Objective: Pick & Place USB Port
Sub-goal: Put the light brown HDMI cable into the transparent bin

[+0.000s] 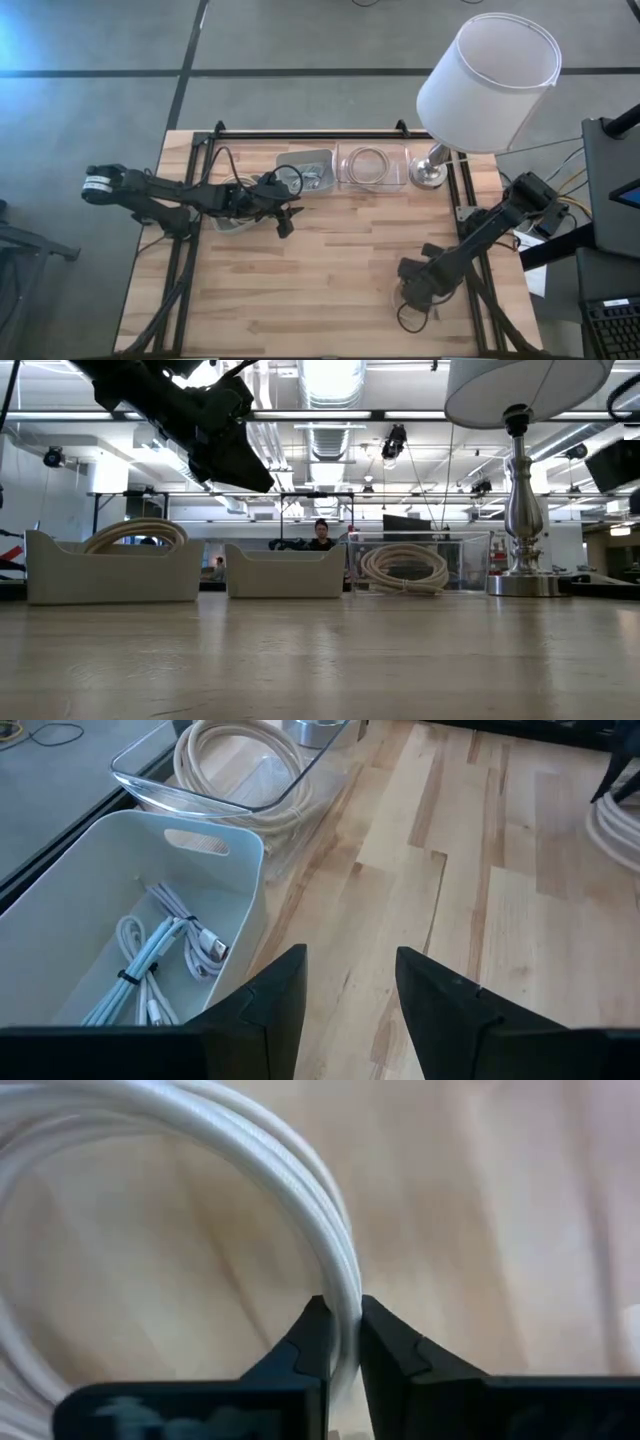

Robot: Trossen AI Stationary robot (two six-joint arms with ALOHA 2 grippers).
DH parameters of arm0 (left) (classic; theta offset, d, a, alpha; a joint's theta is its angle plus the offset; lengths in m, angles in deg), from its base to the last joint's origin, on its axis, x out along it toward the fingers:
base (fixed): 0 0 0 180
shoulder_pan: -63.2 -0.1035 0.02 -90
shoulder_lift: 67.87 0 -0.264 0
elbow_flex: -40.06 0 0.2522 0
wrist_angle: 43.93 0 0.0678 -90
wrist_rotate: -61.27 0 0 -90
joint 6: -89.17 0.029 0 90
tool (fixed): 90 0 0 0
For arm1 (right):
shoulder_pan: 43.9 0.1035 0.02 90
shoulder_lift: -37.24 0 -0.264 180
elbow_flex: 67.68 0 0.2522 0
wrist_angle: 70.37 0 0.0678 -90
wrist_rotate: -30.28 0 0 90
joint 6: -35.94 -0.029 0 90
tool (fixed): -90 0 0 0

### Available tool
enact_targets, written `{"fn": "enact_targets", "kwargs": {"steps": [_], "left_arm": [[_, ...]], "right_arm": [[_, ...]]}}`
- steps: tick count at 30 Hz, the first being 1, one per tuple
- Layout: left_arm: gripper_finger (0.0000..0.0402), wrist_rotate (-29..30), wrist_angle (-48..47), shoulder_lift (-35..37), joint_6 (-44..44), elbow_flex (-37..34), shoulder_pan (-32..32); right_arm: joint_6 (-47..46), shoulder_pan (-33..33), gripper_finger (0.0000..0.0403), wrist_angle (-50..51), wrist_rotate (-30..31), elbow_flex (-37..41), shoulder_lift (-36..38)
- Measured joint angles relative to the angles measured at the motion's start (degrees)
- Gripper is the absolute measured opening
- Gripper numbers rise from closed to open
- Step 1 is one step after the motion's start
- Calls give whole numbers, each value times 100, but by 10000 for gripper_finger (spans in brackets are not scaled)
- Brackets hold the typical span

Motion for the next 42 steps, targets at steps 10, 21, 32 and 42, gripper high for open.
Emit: {"fn": "enact_targets", "kwargs": {"steps": [10,21,32,42], "left_arm": [[158,13,31,0,18,1,0],[158,50,42,0,36,0,-2],[158,48,45,0,44,1,-2],[158,48,44,0,49,0,-1]], "right_arm": [[227,-673,29,-82,2194,-7,769],[1511,-2212,30,-629,4913,-11,1752],[2143,-3942,35,-1667,5810,-17,1743],[1647,-4810,44,-2399,5831,-17,1106]]}}
